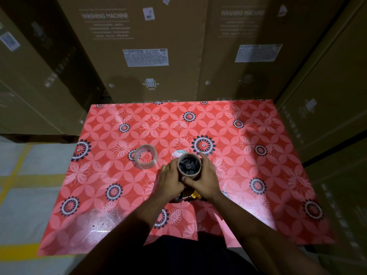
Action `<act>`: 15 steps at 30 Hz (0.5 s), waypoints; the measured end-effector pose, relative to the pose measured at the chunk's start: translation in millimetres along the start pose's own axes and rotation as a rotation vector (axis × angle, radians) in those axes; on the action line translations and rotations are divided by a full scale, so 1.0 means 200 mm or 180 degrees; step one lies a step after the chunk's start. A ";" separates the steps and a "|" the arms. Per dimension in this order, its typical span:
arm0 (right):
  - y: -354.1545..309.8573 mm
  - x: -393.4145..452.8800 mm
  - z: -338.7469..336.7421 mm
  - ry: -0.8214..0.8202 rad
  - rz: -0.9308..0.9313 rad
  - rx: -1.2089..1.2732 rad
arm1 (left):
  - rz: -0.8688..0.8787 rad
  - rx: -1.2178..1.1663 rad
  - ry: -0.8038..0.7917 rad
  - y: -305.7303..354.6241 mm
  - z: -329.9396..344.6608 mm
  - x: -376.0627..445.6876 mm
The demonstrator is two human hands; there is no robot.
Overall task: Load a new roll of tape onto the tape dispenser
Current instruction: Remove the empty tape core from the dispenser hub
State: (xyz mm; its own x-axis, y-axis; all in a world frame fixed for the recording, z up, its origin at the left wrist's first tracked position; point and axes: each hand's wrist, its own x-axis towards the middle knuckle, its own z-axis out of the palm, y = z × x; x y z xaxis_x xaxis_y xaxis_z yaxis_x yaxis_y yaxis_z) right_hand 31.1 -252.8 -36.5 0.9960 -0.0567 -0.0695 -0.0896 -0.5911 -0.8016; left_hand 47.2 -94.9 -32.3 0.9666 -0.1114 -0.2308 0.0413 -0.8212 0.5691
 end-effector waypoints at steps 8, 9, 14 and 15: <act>-0.02 0.01 -0.01 0.0249 0.0047 0.0353 | 0.0005 0.0012 -0.0065 0.01 -0.01 0.01; -0.01 0.00 -0.01 0.0271 0.0000 0.0370 | -0.0018 -0.0012 -0.0021 0.01 -0.01 0.01; -0.01 -0.02 -0.02 0.0182 0.0114 0.0465 | 0.0017 0.0038 -0.0027 0.01 0.00 0.00; -0.02 -0.02 -0.02 0.0126 0.0031 0.0292 | 0.0029 0.0063 -0.0049 0.01 -0.01 0.00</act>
State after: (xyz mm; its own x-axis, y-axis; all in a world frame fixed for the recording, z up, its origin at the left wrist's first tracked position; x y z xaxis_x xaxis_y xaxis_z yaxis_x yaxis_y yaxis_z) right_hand 28.2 -253.4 -31.7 0.9939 -0.0950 -0.0555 -0.0967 -0.5143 -0.8522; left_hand 48.3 -96.4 -29.8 0.9630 -0.1273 -0.2378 0.0274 -0.8310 0.5556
